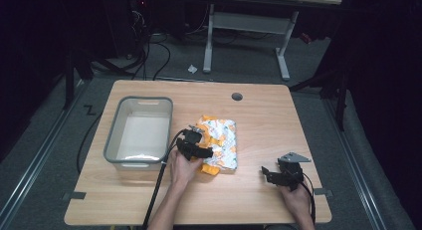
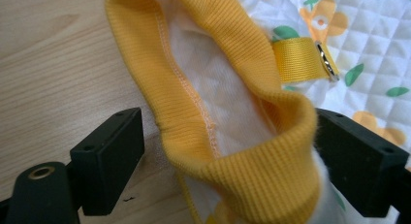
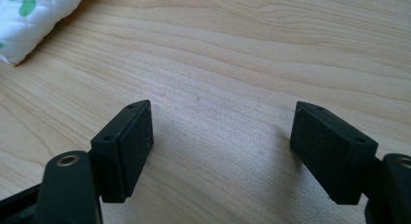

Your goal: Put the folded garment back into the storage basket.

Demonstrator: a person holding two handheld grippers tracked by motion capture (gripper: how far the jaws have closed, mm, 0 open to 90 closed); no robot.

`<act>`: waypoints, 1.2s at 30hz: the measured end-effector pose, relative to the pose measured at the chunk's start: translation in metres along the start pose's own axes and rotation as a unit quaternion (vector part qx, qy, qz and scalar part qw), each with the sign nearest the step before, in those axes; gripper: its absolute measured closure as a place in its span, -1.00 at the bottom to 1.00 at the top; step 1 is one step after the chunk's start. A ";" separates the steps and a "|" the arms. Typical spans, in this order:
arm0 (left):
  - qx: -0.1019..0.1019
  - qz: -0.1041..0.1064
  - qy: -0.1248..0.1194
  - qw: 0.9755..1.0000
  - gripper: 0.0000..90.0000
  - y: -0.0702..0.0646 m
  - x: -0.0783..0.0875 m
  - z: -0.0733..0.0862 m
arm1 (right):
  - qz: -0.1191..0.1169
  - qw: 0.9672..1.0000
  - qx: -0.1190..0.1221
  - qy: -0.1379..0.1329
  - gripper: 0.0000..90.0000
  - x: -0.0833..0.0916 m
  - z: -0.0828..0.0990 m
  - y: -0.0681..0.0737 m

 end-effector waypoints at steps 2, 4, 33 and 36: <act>0.004 0.001 0.000 1.000 -0.67 0.000 -0.001 0.000 | 0.000 1.000 0.001 0.000 -0.47 0.000 0.000 0.000; 0.007 0.003 0.006 1.000 -0.63 0.000 -0.002 0.001 | 0.000 1.000 0.001 0.000 -0.47 0.000 0.000 0.000; 0.006 0.059 -0.014 0.998 0.66 -0.015 0.004 -0.006 | -0.001 1.000 0.001 0.000 -0.47 0.000 0.000 0.000; 0.003 0.062 -0.022 0.998 0.66 -0.018 0.010 -0.011 | -0.001 1.000 0.000 0.000 -0.47 0.000 0.000 0.000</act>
Point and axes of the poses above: each handheld gripper's, and its own axes: x roughly backward along the jaws, z roughly out of its underside, y roughly to its left, the point moved 5 cm from there along -x, roughly forward along the jaws, and after that the axes turned 10 degrees about -y, right-handed, at the moved point
